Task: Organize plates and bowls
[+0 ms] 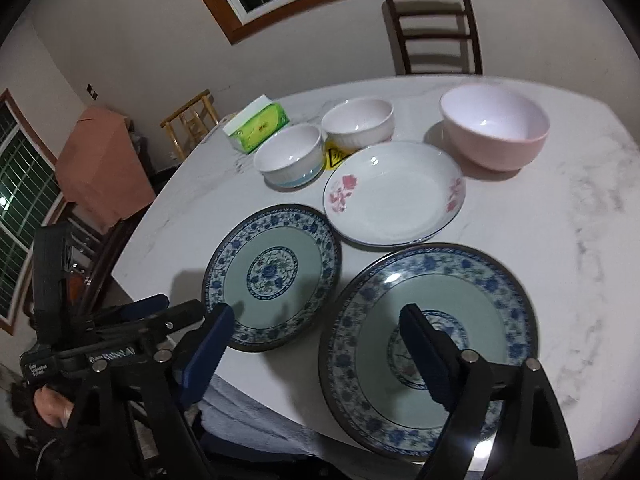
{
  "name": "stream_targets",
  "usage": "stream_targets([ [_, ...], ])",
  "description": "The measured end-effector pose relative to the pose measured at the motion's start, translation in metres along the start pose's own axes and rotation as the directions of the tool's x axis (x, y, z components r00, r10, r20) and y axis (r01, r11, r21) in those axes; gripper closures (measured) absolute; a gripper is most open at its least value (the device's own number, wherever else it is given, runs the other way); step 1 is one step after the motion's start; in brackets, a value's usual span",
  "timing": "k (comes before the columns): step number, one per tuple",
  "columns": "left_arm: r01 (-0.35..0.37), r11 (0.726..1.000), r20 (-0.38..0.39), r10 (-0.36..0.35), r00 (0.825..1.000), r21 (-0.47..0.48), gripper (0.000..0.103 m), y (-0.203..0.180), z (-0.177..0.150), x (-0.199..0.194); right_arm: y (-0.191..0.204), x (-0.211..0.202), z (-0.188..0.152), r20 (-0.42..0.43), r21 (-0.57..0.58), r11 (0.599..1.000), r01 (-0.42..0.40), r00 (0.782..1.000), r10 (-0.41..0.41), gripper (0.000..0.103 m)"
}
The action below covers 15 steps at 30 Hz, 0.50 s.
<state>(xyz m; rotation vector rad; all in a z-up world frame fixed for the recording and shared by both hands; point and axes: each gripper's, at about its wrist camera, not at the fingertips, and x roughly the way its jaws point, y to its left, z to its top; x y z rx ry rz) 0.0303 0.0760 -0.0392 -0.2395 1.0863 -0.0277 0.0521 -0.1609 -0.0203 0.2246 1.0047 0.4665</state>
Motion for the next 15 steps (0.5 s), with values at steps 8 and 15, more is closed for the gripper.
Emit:
stream_targets([
  [8, 0.061, 0.99, -0.015, -0.063, 0.998, -0.124, 0.036, 0.044, 0.017, 0.005, -0.009, 0.036, 0.026, -0.101, 0.057, 0.994, -0.098, 0.99, 0.104, 0.049],
  [15, 0.091, 0.98, -0.034, -0.098, 0.995, -0.18, 0.046, 0.069, 0.028, 0.017, -0.007, 0.073, 0.043, -0.171, 0.064, 0.99, -0.125, 0.976, 0.134, 0.06],
])
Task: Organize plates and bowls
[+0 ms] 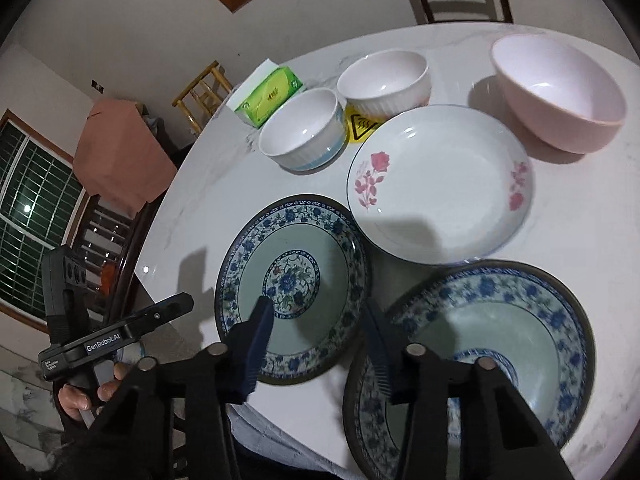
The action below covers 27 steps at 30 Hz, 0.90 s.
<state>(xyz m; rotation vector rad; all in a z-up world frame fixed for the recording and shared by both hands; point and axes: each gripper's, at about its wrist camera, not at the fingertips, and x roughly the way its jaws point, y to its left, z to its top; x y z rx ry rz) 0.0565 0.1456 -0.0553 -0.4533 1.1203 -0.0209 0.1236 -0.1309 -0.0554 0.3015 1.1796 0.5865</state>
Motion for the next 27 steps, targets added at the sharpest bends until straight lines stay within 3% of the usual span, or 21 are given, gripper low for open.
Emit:
stream_targets([
  [10, 0.033, 0.998, -0.04, -0.035, 0.999, -0.048, 0.064, 0.021, 0.011, 0.019, -0.012, 0.041, 0.021, -0.075, 0.01, 0.999, 0.031, 0.997, -0.031, 0.069],
  [27, 0.023, 0.998, -0.086, -0.028, 0.996, -0.058, 0.067, 0.035, 0.017, 0.039, -0.027, 0.07, 0.03, -0.119, 0.017, 0.998, 0.058, 0.991, -0.055, 0.073],
])
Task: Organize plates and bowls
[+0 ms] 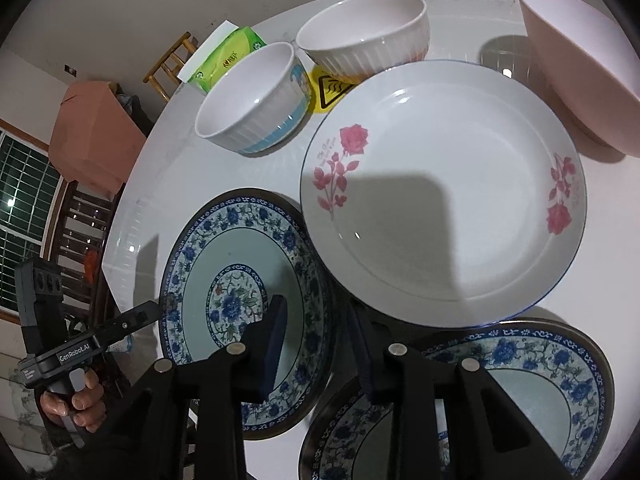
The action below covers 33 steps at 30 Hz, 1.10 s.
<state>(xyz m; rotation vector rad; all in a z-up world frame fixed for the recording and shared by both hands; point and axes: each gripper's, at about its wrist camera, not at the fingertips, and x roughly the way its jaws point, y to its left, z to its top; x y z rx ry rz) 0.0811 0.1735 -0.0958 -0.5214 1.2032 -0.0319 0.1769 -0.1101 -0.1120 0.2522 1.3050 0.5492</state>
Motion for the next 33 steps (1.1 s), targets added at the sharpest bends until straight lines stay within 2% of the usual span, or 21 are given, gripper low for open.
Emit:
stream_targets([
  [3, 0.001, 1.0, -0.009, -0.001, 1.0, 0.0, 0.072, 0.001, 0.001, 0.004, 0.0, 0.004, 0.001, -0.004, -0.001, 1.0, 0.0, 1.0, 0.0, 0.075],
  [9, 0.002, 1.0, -0.027, -0.002, 1.0, 0.017, 0.087, 0.002, 0.003, 0.014, 0.0, 0.006, -0.001, -0.014, -0.011, 1.0, 0.021, 1.0, -0.021, 0.092],
  [11, -0.004, 1.0, -0.025, 0.005, 1.0, 0.028, 0.091, 0.002, 0.003, 0.015, 0.001, 0.005, -0.003, -0.01, -0.008, 1.0, 0.017, 1.0, -0.017, 0.092],
  [20, -0.029, 0.999, 0.006, 0.029, 1.0, 0.045, 0.091, 0.008, 0.005, 0.007, 0.019, 0.002, -0.013, 0.007, -0.022, 0.999, 0.025, 1.0, -0.025, 0.092],
  [33, -0.089, 0.994, 0.065, 0.085, 0.994, 0.065, 0.092, 0.031, 0.019, -0.011, 0.044, 0.022, -0.016, 0.006, -0.001, 1.0, 0.005, 1.0, -0.005, 0.092],
])
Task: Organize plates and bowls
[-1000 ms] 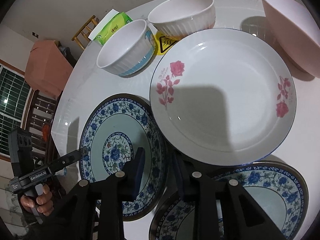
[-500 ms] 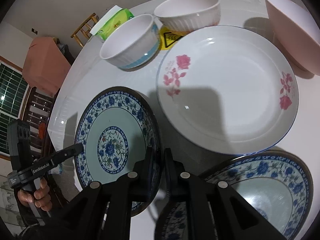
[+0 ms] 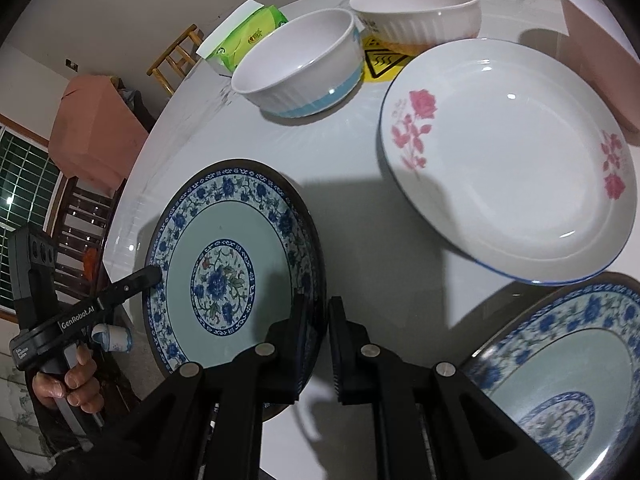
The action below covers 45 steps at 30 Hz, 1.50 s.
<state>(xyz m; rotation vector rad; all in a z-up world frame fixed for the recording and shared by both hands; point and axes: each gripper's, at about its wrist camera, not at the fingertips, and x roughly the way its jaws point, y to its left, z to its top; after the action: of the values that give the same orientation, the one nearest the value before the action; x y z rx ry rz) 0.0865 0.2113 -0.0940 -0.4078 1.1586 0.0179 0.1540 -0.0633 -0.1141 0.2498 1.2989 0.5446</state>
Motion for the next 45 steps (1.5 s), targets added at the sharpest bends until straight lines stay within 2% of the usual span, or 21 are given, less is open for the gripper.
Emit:
stream_targets([
  [8, -0.024, 1.0, 0.004, 0.024, 1.0, -0.005, 0.091, 0.015, 0.005, 0.005, 0.009, 0.007, 0.0, -0.006, 0.012, 1.0, -0.008, 1.0, 0.008, 0.092],
  [19, -0.009, 1.0, -0.001, 0.009, 1.0, -0.01, 0.09, 0.021, 0.005, 0.009, 0.015, 0.005, 0.0, -0.001, -0.001, 1.0, 0.003, 1.0, -0.003, 0.089],
  [21, -0.013, 1.0, 0.002, 0.013, 1.0, -0.007, 0.088, 0.021, 0.005, 0.009, 0.017, 0.005, 0.0, 0.0, -0.005, 1.0, 0.009, 1.0, -0.009, 0.089],
  [26, -0.032, 0.999, 0.027, 0.033, 0.999, -0.026, 0.066, 0.022, 0.005, 0.005, 0.018, 0.006, -0.001, 0.004, -0.003, 1.0, 0.008, 1.0, -0.008, 0.089],
  [29, -0.038, 0.998, 0.047, 0.04, 0.998, -0.047, 0.06, 0.024, 0.005, -0.001, 0.015, 0.001, -0.002, 0.022, -0.002, 1.0, 0.016, 1.0, -0.016, 0.083],
  [38, -0.093, 0.996, 0.133, 0.093, 0.987, -0.006, 0.05, -0.004, -0.004, -0.025, 0.011, -0.022, -0.011, 0.087, -0.015, 0.999, 0.037, 0.996, -0.036, 0.082],
  [45, -0.123, 0.991, 0.228, 0.109, 0.967, 0.044, 0.047, -0.045, -0.021, -0.046, 0.017, -0.054, -0.027, 0.199, -0.076, 0.993, 0.091, 0.977, -0.075, 0.082],
])
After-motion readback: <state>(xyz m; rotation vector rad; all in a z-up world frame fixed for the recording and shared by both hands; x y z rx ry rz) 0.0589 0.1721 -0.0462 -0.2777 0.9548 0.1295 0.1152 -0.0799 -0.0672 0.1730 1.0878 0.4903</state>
